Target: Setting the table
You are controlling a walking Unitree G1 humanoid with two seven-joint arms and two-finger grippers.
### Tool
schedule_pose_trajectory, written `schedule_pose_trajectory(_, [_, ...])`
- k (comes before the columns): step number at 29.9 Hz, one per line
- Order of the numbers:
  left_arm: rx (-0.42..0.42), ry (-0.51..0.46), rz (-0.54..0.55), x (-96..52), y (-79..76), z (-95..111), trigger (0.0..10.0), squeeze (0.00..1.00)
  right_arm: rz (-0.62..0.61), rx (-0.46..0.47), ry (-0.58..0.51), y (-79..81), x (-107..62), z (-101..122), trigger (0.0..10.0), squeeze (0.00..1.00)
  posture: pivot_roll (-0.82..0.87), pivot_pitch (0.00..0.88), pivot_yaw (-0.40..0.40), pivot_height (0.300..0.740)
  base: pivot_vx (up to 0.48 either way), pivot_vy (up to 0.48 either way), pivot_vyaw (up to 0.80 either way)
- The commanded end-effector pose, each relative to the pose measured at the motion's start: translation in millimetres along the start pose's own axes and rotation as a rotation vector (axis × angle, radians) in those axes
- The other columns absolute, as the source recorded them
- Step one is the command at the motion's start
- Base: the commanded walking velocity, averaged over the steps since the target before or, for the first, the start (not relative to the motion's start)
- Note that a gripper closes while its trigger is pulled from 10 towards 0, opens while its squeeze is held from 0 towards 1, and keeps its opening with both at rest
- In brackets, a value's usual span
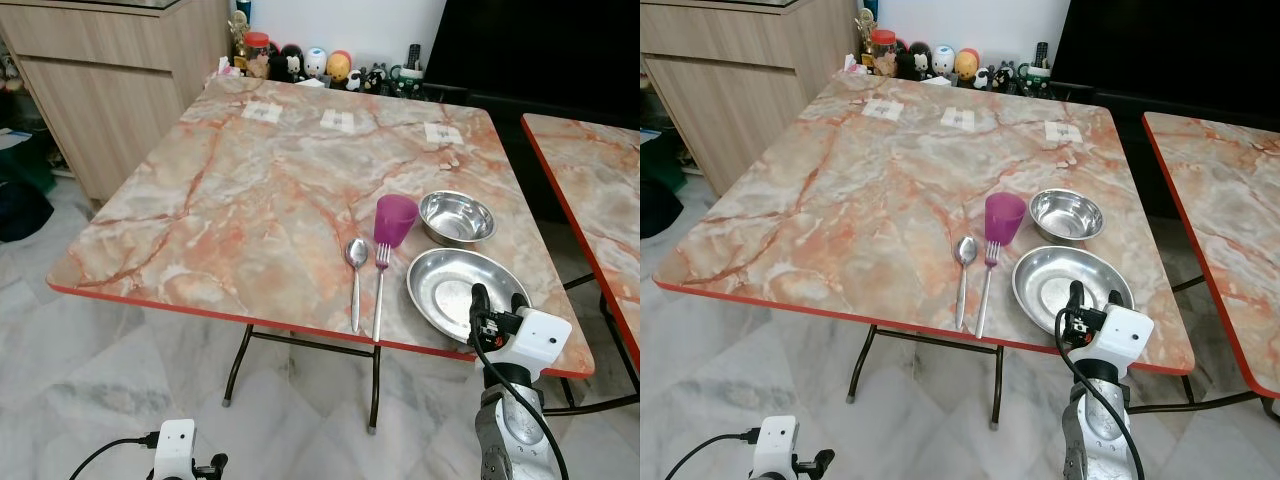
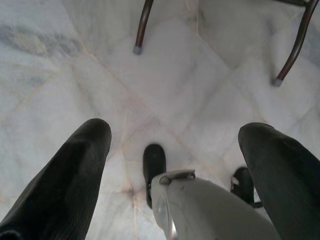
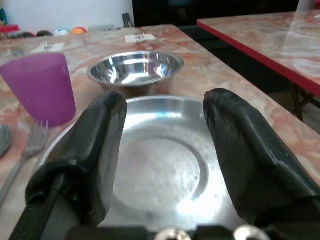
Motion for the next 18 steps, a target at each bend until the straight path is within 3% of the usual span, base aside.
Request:
schedule_pose_trajectory(1, [-0.01, 0.014, -0.003, -0.6, -1.4, -5, 10.0, 0.0, -0.008, 0.001, -0.016, -2.1, 2.3, 6, 10.0, 0.0, 0.08, 0.042, -0.111, 0.74, 0.368, 0.0, 0.0])
schedule_pose_trajectory(8, [-0.004, 0.016, 0.002, -0.7, -0.4, -5, 10.0, 0.0, -0.008, 0.002, -0.019, -1.5, 2.6, 7, 10.0, 0.0, 0.08, 0.043, -0.112, 0.74, 0.34, 0.0, 0.0])
schedule_pose_trajectory(18, [-0.004, 0.013, 0.005, -0.9, 0.6, -5, 10.0, 0.0, -0.052, -0.005, -0.041, -11.7, 0.6, 14, 10.0, 0.0, 0.08, 0.047, -0.112, 0.74, 0.0, 0.0, 0.0])
Point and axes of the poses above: a point about 5 cm out from each wrist's last joint towards the gripper, its own x axis pointing out of the wrist towards the gripper, its own z axis along the axis of the wrist's last joint, y = z × x, the point moved 2 cm from there along x, pointing out of the wrist towards the gripper, and after that the axes turned 13 degrees about -x, right-handed, at the moved point
